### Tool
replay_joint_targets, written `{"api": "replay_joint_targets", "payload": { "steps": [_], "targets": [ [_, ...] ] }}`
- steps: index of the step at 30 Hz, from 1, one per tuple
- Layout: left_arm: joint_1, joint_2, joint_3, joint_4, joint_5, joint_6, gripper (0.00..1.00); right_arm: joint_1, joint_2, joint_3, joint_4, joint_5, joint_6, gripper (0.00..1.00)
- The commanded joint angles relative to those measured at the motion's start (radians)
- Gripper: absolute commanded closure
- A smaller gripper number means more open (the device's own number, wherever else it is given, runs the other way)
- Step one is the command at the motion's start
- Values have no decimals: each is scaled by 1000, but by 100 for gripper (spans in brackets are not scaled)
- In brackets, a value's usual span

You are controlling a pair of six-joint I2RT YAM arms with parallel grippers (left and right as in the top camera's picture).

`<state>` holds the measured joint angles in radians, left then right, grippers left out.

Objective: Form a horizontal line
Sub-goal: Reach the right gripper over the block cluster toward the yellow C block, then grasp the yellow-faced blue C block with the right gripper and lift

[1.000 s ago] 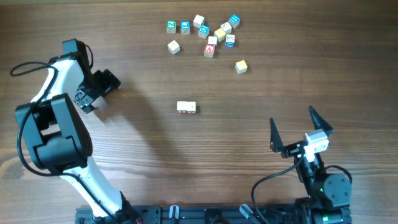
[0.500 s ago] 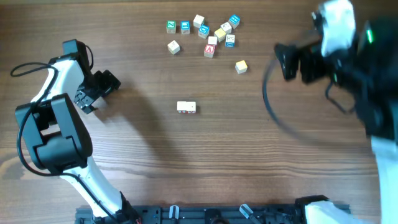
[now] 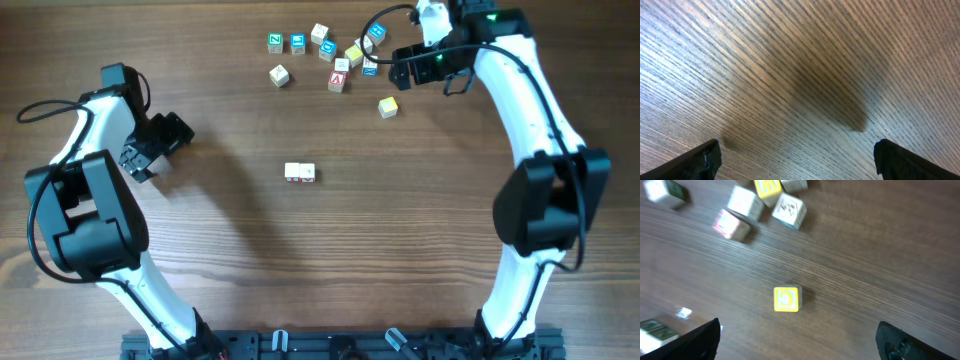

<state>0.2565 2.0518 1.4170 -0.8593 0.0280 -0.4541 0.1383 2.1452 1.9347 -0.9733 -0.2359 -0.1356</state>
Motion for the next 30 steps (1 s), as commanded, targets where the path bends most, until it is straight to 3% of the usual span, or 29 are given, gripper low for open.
{"api": "replay_joint_targets", "payload": {
  "steps": [1,3,8,11,19,24,25,26,30],
  "targets": [
    [3,11,-3,1,8,4,0,-2,81,14,19,-10,8,0],
    [3,11,-3,3,8,5,0,-1,112,13,19,-10,8,2],
    [3,11,-3,4,8,5,0,4,142,-28,51,-21,95,33],
    [3,11,-3,4,8,5,0,24,163,-31,55,-21,94,45],
    [3,11,-3,4,8,5,0,118,163,-31,67,94,93,43],
    [3,11,-3,4,8,5,0,146,163,-31,75,215,95,28],
    [3,11,-3,4,8,5,0,146,163,-31,75,214,95,20],
    [3,11,-3,4,8,4,0,146,163,-35,76,214,95,0],
    [3,11,-3,4,8,4,0,145,163,-97,104,191,93,0]
  ]
}}
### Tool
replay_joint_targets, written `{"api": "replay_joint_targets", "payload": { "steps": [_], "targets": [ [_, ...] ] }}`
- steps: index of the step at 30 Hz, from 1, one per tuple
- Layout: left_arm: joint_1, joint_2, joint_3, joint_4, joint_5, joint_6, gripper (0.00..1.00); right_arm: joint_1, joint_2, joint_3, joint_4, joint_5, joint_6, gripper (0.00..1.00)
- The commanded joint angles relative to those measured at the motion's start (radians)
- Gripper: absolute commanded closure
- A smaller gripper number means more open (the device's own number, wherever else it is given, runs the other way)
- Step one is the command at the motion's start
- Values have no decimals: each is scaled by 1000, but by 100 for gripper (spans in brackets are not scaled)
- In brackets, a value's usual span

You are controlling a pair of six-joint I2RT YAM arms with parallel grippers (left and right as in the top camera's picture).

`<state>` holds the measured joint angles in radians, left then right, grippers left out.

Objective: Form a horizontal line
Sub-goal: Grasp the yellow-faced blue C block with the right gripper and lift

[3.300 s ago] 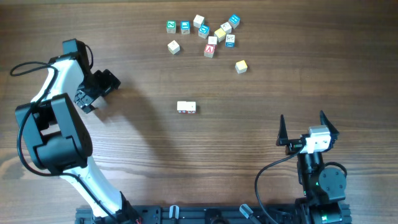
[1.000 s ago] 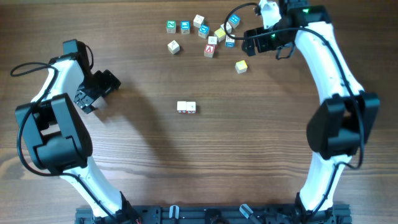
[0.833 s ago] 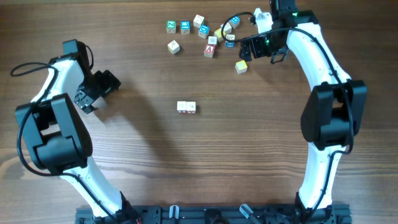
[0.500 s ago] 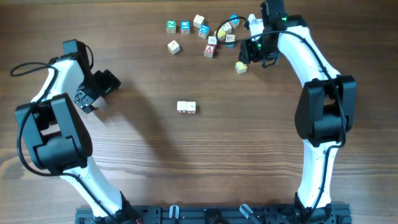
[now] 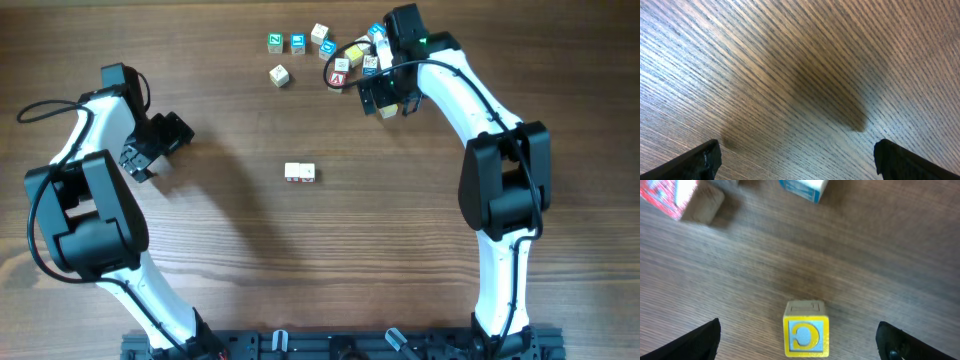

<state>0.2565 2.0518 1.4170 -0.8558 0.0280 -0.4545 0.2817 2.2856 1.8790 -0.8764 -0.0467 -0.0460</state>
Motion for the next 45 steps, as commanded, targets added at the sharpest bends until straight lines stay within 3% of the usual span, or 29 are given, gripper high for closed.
{"api": "replay_joint_targets", "payload": {
  "steps": [1,4,13,16,17,18,23,27,34,35,36,41,45],
  "targets": [
    [3,11,-3,0,8,5,0,1,23,-51,10,2,-8,2],
    [3,11,-3,0,8,5,0,1,23,-75,42,5,-3,34],
    [3,11,-3,0,8,5,0,1,24,-120,148,58,-3,42],
    [3,11,-3,0,8,5,0,2,24,-112,150,58,-3,53],
    [3,11,-3,0,8,5,0,2,21,-103,149,58,-3,67],
    [3,11,-3,0,8,5,0,2,20,-97,142,58,-2,74],
    [3,11,-3,0,8,5,0,3,-46,-19,5,26,73,78],
    [3,11,-3,0,8,5,0,15,-146,-18,-99,-92,145,79],
    [3,11,-3,0,8,5,0,16,-158,-25,-131,-407,166,84],
    [3,11,-3,0,8,5,0,18,-158,-25,-131,-430,210,90],
    [3,11,-3,0,8,5,0,22,-158,-25,-131,-430,249,93],
    [3,11,-3,0,8,5,0,83,-158,-25,-151,-417,323,90],
    [3,11,-3,0,8,5,0,178,-158,-25,-167,-302,416,90]
  ]
}}
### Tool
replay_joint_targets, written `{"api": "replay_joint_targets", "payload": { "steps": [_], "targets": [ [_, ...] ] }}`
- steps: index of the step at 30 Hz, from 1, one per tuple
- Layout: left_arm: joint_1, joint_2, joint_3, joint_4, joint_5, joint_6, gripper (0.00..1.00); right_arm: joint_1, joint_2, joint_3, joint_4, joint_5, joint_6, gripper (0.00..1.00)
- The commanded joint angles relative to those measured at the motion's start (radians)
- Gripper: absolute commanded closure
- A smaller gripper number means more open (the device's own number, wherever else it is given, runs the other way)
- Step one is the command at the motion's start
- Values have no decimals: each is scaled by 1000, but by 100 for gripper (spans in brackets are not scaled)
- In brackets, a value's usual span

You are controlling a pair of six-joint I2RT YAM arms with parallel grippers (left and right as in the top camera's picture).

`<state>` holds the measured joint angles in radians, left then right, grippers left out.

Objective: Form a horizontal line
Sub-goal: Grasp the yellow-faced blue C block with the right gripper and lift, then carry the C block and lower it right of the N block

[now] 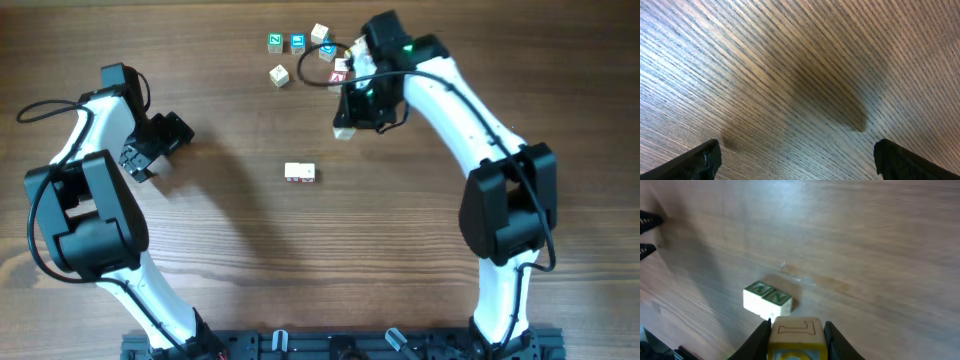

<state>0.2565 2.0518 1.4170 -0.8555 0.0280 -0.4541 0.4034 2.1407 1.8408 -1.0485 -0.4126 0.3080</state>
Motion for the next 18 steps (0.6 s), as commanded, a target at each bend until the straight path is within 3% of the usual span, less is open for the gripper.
{"api": "replay_joint_targets", "payload": {
  "steps": [1,5,9,12,18],
  "targets": [
    [3,11,-3,0,8,4,0,85,-13,13,16,87,62,90],
    [3,11,-3,0,8,4,0,177,-13,13,31,230,147,90],
    [3,11,-3,0,8,4,0,278,-13,13,117,252,193,90],
    [3,11,-3,0,8,4,0,375,-13,13,168,444,236,89],
    [3,11,-3,0,8,5,0,341,-13,13,66,517,346,91]
  ]
}}
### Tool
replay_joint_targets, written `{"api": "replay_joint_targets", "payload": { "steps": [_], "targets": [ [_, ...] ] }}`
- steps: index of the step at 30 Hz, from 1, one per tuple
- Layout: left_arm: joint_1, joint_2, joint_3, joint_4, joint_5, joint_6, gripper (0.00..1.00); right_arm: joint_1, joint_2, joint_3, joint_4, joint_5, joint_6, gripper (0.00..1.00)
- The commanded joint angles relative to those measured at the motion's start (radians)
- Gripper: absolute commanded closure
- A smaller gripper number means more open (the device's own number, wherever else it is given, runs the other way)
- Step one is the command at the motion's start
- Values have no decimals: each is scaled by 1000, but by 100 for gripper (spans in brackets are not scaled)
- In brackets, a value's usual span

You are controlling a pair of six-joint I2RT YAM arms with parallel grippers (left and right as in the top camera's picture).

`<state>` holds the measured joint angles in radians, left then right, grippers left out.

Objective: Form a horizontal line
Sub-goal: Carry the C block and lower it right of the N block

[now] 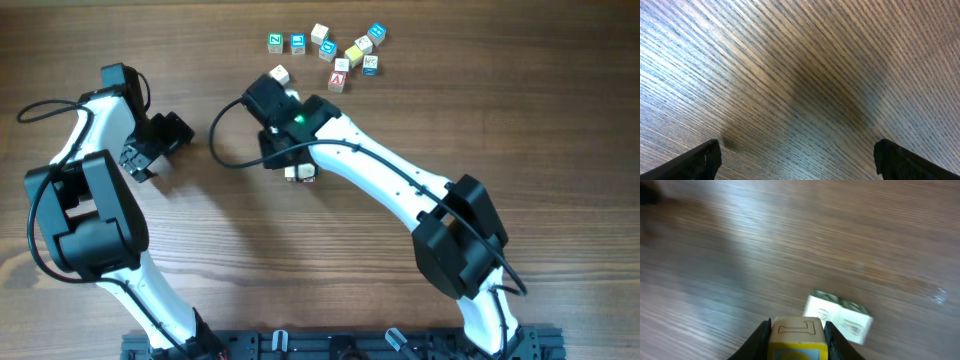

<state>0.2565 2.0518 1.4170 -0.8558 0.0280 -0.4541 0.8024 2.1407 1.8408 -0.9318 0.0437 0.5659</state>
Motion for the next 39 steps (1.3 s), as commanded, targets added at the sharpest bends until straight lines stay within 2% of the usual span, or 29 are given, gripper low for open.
{"api": "replay_joint_targets", "payload": {
  "steps": [1,5,8,15,18,24,28,36,39],
  "targets": [
    [3,11,-3,0,8,5,0,-86,-13,13,-90,60,126,91],
    [3,11,-3,0,8,4,0,-135,-13,-6,-181,43,115,89],
    [3,11,-3,0,8,4,0,-135,-11,-80,-130,42,129,85],
    [3,11,-3,0,8,4,0,-136,-4,-185,-36,38,170,85],
    [3,11,-3,0,8,4,0,-136,-4,-248,34,34,171,81],
    [3,11,-3,0,8,5,0,-136,-4,-285,105,23,170,78],
    [3,11,-3,0,8,5,0,-136,-4,-285,104,23,168,65],
    [3,11,-3,0,8,5,0,-137,-4,-285,139,39,169,53],
    [3,11,-3,0,8,4,0,-145,-4,-285,176,55,170,52]
  ]
}}
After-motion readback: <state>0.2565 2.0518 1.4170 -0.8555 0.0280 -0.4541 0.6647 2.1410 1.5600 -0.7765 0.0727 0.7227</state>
